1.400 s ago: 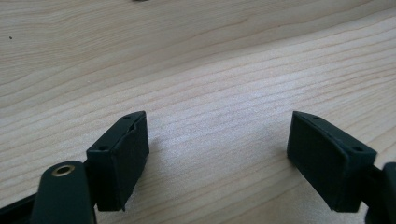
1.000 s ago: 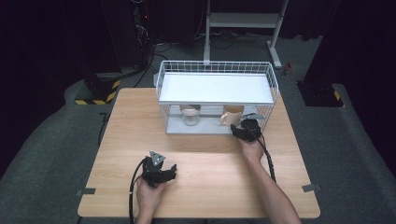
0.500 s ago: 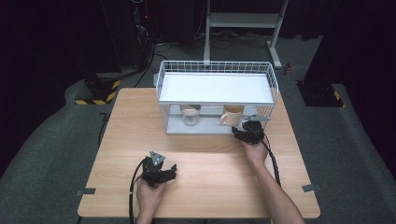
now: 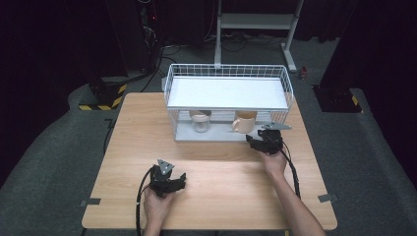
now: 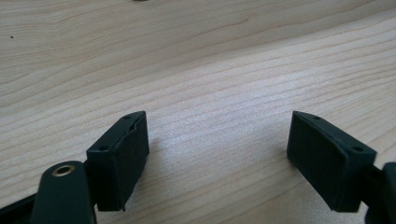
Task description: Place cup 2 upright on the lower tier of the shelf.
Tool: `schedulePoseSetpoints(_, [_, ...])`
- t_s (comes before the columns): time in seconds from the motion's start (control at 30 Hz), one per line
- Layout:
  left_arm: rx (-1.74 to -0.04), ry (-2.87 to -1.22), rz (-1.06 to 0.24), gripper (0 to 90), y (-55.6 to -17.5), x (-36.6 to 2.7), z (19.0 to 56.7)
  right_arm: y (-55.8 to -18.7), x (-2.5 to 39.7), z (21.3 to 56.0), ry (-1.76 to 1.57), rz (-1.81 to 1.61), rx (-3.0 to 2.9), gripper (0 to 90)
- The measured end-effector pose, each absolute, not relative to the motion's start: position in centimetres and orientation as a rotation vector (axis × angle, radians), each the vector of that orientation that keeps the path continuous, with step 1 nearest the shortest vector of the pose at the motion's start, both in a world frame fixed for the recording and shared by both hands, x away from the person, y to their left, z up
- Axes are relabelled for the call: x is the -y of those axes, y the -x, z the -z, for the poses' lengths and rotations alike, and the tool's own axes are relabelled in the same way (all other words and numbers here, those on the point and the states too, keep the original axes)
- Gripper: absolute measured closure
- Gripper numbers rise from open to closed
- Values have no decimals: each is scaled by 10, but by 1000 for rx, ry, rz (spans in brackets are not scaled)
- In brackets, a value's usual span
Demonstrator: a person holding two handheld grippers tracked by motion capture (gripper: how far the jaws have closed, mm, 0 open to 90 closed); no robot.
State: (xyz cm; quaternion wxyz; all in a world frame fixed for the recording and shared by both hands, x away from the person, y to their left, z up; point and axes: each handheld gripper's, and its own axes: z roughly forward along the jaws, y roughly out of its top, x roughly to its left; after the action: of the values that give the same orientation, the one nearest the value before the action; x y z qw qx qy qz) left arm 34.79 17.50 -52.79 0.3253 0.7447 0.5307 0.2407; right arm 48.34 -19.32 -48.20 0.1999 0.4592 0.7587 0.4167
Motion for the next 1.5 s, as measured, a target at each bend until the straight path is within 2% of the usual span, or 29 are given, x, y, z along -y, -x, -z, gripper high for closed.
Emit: schedulePoseSetpoints(1.5, [-1394, -1949, -631, 211, -348, -175, 528, -438, 234, 469, -1266, -1294, -2050, 362])
